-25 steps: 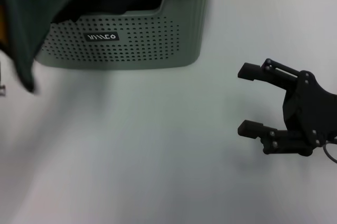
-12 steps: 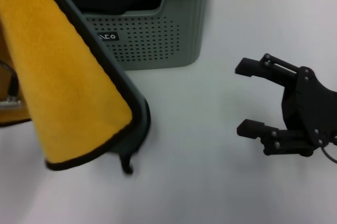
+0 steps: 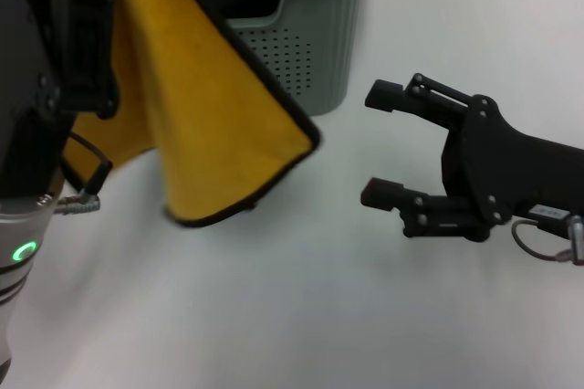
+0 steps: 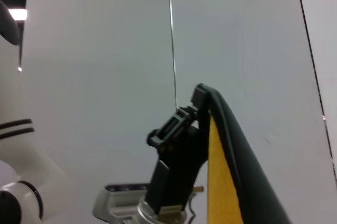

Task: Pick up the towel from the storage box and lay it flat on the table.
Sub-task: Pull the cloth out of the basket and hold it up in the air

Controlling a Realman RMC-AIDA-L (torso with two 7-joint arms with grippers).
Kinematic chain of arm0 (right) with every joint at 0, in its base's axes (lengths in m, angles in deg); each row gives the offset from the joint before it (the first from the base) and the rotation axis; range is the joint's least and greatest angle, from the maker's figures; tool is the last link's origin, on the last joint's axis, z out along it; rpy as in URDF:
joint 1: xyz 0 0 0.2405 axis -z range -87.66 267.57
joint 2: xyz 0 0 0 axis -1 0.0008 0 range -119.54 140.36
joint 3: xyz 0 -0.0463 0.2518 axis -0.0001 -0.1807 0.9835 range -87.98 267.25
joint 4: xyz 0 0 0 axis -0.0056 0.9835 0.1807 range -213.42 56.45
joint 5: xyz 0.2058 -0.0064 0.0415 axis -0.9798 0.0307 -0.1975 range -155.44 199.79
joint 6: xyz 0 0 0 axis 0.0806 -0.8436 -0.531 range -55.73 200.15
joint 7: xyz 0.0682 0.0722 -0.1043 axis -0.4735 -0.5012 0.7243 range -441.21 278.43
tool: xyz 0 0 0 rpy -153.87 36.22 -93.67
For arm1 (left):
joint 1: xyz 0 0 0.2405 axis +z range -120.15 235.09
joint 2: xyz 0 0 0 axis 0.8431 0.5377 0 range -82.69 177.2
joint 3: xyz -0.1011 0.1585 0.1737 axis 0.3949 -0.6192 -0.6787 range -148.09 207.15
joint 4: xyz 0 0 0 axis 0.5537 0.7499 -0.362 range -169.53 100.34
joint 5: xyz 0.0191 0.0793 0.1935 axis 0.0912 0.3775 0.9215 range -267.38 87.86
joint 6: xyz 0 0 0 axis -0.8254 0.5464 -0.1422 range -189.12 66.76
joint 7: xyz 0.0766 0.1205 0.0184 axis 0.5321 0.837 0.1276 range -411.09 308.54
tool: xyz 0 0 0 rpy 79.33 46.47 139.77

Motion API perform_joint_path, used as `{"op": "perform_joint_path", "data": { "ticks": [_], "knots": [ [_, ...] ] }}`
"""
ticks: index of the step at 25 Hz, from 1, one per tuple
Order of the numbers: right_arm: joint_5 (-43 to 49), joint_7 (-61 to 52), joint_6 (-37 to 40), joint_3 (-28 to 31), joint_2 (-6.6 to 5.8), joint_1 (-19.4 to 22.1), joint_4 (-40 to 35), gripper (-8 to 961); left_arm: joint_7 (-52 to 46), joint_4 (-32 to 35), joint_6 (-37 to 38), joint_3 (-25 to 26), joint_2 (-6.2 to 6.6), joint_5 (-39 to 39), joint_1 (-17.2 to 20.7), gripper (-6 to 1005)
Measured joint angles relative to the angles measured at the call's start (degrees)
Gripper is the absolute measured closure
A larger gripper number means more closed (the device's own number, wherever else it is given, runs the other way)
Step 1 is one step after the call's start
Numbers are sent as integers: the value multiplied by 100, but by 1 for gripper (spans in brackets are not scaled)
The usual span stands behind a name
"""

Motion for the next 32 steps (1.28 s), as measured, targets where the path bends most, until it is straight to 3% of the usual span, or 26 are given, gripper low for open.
{"op": "perform_joint_path", "data": {
  "ticks": [7,16,29,32],
  "knots": [
    [-100,-39,-357,-146,0,-88,4,160,33,-60,-1,-61,-5,-4,-174,989],
    [-1164,19,-1177,-1600,0,-225,-124,165,45,-254,-14,-80,-12,-206,-421,987],
    [-1197,20,-1235,-1611,0,-253,-123,173,50,-278,-13,-80,-12,-335,-428,985],
    [-1198,23,-1280,-1605,0,-259,-119,315,51,-281,-12,-79,-12,-337,-429,985]
  ]
}}
